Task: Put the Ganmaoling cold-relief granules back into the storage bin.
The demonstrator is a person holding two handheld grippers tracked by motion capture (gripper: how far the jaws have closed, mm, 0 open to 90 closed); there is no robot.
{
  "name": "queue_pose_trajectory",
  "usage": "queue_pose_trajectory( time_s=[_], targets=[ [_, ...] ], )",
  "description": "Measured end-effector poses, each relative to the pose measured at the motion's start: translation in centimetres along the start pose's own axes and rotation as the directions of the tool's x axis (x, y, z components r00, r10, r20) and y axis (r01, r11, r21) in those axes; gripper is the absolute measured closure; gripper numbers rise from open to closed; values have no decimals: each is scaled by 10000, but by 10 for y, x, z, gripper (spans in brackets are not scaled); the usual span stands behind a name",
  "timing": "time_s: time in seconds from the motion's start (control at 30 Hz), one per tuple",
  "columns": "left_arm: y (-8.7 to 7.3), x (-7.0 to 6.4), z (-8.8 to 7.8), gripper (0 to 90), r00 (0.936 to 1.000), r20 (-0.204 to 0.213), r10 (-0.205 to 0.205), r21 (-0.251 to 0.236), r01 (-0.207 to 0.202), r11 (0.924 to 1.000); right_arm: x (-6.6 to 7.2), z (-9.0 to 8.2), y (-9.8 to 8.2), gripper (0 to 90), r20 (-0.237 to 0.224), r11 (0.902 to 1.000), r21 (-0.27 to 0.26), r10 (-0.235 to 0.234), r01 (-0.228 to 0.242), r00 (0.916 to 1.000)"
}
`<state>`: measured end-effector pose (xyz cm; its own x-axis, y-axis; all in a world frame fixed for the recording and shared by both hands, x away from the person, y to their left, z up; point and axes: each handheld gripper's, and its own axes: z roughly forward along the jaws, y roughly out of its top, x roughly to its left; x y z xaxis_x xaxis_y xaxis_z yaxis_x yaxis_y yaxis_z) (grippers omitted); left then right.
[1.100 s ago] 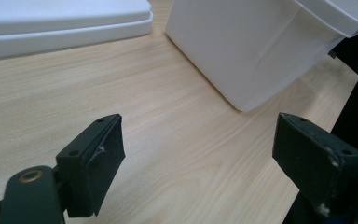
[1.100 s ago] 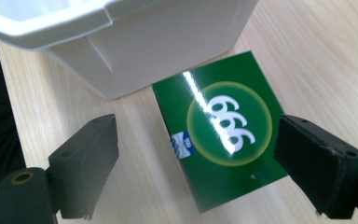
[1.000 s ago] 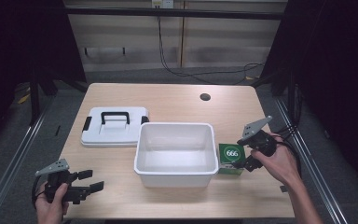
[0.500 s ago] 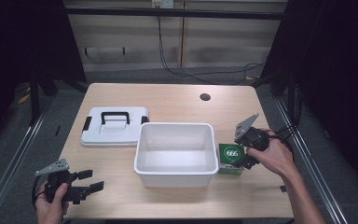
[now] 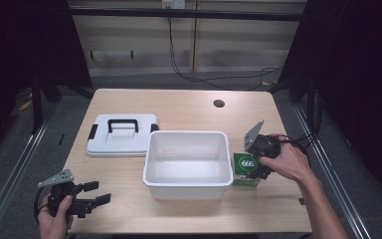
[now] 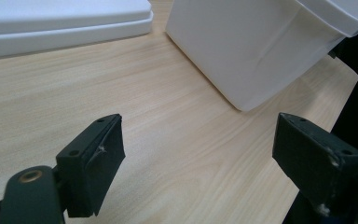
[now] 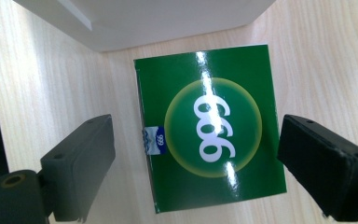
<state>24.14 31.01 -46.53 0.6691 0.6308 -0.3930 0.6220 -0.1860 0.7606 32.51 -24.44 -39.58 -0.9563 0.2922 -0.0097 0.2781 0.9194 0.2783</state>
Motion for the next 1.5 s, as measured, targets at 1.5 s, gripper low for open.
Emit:
queue_pose_trajectory(
  time_s=[1.5],
  targets=[
    [0, 0, 0, 166, 10000, 1, -6, 26, 6, 10000, -12, 25, 15, 164, -384, 9773, 1838, -997, 1051, 9943]
  ],
)
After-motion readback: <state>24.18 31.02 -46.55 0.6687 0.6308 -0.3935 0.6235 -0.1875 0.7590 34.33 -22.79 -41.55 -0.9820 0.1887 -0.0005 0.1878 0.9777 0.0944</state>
